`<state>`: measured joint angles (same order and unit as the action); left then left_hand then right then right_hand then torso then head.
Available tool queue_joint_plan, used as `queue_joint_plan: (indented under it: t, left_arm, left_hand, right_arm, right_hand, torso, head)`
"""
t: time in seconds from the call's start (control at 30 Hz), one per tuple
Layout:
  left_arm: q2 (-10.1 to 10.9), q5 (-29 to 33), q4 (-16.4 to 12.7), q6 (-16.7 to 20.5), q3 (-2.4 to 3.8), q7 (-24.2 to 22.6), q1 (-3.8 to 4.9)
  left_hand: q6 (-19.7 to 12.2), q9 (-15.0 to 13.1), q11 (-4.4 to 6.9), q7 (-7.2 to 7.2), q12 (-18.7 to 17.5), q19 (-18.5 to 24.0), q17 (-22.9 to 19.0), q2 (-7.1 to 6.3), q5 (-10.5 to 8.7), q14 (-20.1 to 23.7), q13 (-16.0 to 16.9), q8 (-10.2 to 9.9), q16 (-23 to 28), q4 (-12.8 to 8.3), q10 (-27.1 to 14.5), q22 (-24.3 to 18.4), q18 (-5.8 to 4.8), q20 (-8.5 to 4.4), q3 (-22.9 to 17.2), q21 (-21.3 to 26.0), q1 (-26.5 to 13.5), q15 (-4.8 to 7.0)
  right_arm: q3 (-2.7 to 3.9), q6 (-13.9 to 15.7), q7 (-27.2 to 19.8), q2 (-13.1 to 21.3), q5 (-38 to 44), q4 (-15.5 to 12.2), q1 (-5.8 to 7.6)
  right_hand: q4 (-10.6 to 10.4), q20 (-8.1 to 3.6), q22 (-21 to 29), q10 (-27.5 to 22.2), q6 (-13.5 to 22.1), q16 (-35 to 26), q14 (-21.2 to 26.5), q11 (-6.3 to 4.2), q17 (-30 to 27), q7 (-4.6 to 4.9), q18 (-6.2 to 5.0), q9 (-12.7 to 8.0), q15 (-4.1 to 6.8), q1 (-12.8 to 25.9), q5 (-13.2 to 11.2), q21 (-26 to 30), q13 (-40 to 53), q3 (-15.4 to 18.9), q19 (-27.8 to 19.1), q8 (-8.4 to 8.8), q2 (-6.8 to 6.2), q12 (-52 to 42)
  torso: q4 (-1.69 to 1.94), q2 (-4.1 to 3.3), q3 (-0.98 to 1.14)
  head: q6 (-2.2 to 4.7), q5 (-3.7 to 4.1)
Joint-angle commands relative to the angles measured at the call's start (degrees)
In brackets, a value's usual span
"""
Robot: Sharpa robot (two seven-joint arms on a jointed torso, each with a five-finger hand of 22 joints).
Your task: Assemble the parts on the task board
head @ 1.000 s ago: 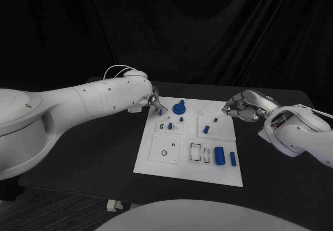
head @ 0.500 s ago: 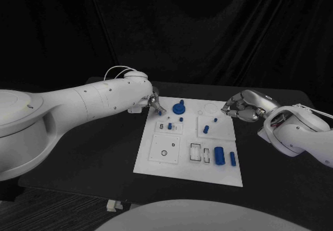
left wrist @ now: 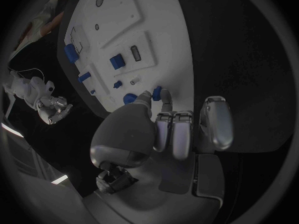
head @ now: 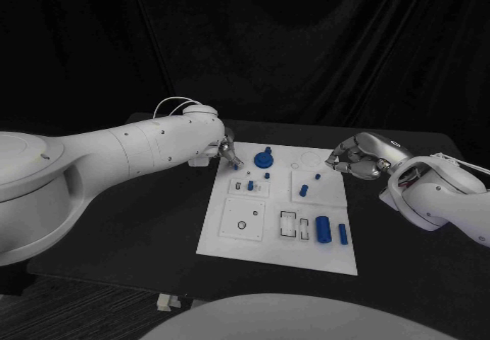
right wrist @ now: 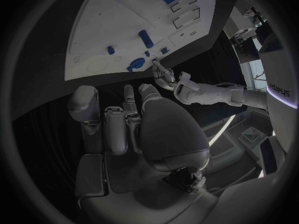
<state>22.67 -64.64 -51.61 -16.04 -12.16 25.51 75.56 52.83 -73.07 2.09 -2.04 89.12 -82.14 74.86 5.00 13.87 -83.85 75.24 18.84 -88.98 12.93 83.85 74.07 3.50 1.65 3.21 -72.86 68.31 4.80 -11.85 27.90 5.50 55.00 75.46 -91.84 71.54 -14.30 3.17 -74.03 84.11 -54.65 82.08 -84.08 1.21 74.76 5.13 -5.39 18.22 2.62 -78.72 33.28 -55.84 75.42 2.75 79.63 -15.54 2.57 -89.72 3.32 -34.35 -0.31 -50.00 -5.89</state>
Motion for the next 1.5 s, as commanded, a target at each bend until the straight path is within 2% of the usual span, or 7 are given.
queue_joint_plan:
  t: [0.03,0.27,0.47,0.53,0.83,1.3,1.5]
  left_arm:
    - [-0.1,0.0,0.0,-0.5,0.06,-0.7,-0.12]
    - [-0.2,0.0,0.1,-0.3,0.06,-1.2,-0.12]
    - [-0.3,0.0,0.3,-0.2,0.06,-1.8,-0.13]
    - [-0.3,0.0,0.4,-0.2,0.06,-1.9,-0.13]
    - [-0.1,0.0,0.0,0.1,0.06,-1.7,-0.14]
    - [3.2,0.0,-5.9,6.0,0.06,0.1,0.12]
    - [6.1,0.2,-11.0,7.4,0.07,0.5,1.31]
  left_hand:
    - [0.3,0.7,-0.04,0.15,-0.5,-0.1,15.1,-0.30,1.27,-6.1,13.7,-1.0,-1.0,-1.4,5.2,10.7,0.45,0.10,-2.4,1.0,1.3,-0.04]
    - [0.4,0.8,0.00,0.18,-0.8,0.1,15.1,-0.34,3.11,-6.1,13.4,-1.4,-1.0,-1.5,5.0,10.6,0.54,0.06,-3.6,1.5,1.7,-0.01]
    - [0.4,1.0,0.06,0.26,-1.1,0.4,15.1,-0.90,7.65,-6.1,13.1,-1.9,-1.0,-1.6,4.8,10.5,0.60,0.02,-5.9,1.8,2.1,0.03]
    - [0.4,1.0,0.13,0.33,-1.2,0.4,15.1,-1.38,10.12,-6.1,13.1,-2.1,-1.0,-1.9,4.7,10.5,0.62,-0.03,-7.5,1.9,2.6,0.08]
    - [0.6,0.6,0.30,0.46,-1.4,0.5,15.1,-4.56,14.63,-6.1,12.9,-2.3,-1.0,-3.2,4.6,10.5,0.63,-0.21,-17.2,2.0,3.4,0.26]
    - [1.2,-2.2,0.37,0.20,-2.1,0.1,14.9,-10.19,15.70,-6.0,12.3,-0.5,-0.9,-8.7,4.3,10.5,0.60,-0.51,-34.7,1.9,0.8,0.50]
    - [1.5,-2.4,0.39,0.27,-2.3,0.0,14.8,-10.70,14.97,-6.0,12.2,-0.2,-0.8,-9.2,4.2,10.5,0.60,-0.47,-36.2,1.9,-0.3,0.48]
  right_arm:
    - [0.04,-0.2,0.7,-0.1,0.2,0.1,-0.12]
    - [0.04,-0.3,0.8,-0.2,0.2,0.1,-0.12]
    - [0.04,-0.5,0.9,-0.1,0.2,0.0,-0.12]
    - [0.04,-0.5,0.9,-0.1,0.2,0.0,-0.12]
    - [0.04,-0.8,1.1,-0.1,0.2,0.0,-0.11]
    - [0.04,-1.0,1.3,0.0,0.2,0.0,-0.11]
    - [0.04,-1.0,1.3,0.2,0.2,0.0,-0.11]
  right_hand:
    - [-0.2,-0.20,-7.6,5.9,-0.2,-0.3,-3.8,-0.68,6.7,-0.20,-0.91,0.8,0.66,-1.0,1.3,0.1,14.6,-1.7,0.2,-0.96,-0.07,-0.3]
    - [-0.2,-0.20,-7.6,5.9,-0.2,-0.3,-3.8,-0.68,6.7,-0.20,-0.91,0.8,0.66,-1.0,1.3,0.1,14.6,-1.7,0.2,-0.96,-0.07,-0.3]
    - [-0.2,-0.21,-7.6,5.9,-0.3,-0.3,-3.8,-0.69,6.6,-0.20,-0.92,0.8,0.67,-1.0,1.3,0.2,14.6,-1.8,0.1,-0.97,-0.07,-0.3]
    - [-0.2,-0.21,-7.6,5.9,-0.3,-0.3,-3.8,-0.69,6.6,-0.20,-0.92,0.8,0.67,-1.0,1.3,0.2,14.6,-1.8,0.1,-0.97,-0.07,-0.3]
    - [-0.2,-0.21,-7.6,5.9,-0.3,-0.3,-3.8,-0.69,6.6,-0.20,-0.92,0.8,0.67,-1.0,1.3,0.2,14.6,-1.8,0.1,-0.97,-0.07,-0.3]
    - [-0.2,-0.21,-7.5,5.9,-0.3,-0.5,-3.7,-0.69,6.4,-0.21,-0.99,0.9,0.67,-1.0,1.3,0.6,14.6,-1.9,0.0,-0.99,-0.06,-0.3]
    - [-0.2,-0.21,-7.5,5.9,-0.3,-0.5,-3.7,-0.69,6.4,-0.21,-0.99,0.9,0.67,-1.0,1.3,0.6,14.6,-1.9,0.0,-0.99,-0.06,-0.3]
  torso:
    - [0.01,0.05,0.04]
    - [-0.01,0.08,0.03]
    - [0.01,0.07,0.06]
    - [0.01,0.06,0.07]
    - [0.00,0.05,0.05]
    - [0.02,0.07,0.05]
    - [0.05,0.14,0.05]
  head:
    - [0.00,-0.18]
    - [0.00,-0.20]
    - [0.00,-0.16]
    - [0.00,-0.14]
    - [0.00,-0.14]
    - [0.00,-0.27]
    - [0.00,-0.14]
